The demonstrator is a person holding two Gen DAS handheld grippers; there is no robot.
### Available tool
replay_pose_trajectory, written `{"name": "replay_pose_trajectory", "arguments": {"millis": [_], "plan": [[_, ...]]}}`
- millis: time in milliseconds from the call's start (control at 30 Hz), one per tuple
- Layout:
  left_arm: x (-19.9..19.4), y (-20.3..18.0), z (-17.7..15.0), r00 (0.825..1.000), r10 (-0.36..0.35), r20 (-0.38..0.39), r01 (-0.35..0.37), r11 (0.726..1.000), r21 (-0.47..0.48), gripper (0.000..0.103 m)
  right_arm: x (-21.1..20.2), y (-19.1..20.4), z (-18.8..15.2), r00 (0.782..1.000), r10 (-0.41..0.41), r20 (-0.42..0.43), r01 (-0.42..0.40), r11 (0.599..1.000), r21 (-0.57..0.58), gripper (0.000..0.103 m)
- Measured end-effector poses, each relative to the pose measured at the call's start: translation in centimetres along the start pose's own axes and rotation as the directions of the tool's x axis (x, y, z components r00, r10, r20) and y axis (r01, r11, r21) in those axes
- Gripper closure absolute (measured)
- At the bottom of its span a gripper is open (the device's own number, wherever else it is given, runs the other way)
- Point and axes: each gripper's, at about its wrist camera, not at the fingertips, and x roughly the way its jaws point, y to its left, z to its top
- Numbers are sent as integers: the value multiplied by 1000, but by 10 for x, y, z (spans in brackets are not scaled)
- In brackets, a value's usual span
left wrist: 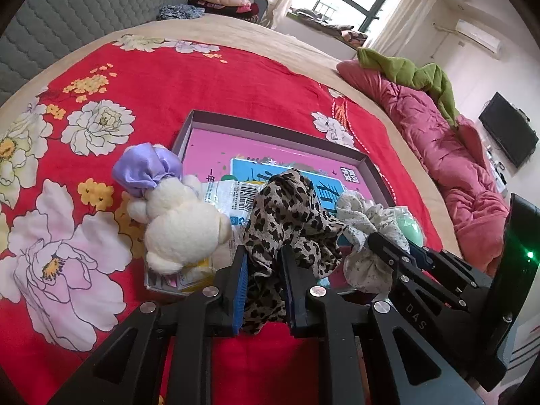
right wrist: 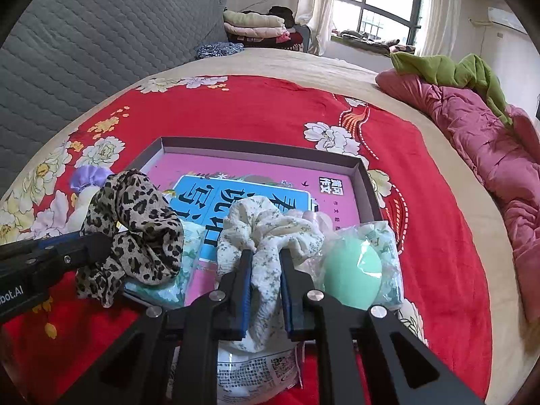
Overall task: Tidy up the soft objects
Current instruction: 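Lower both scrunchies into the box and open both tools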
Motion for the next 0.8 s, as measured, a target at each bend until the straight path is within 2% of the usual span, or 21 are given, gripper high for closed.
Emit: {"name": "replay_pose_trajectory", "arguments": {"millis": [567,700,800], "plan": [[1,-2,1,1000,-15,-14,16,1000,3,84,-16,-7,-2,1000,8,16,-8,1000,15,80],[-1,-3,2,1000,-14,-6,14,1000,14,70,-22,-9,0,1000,11,25,-12,1000,21,75],[-1,-4,1,1000,-19,-10,20,1000,19,65,-26,-11,0,999,11,33,-12,1000,25,73]]}}
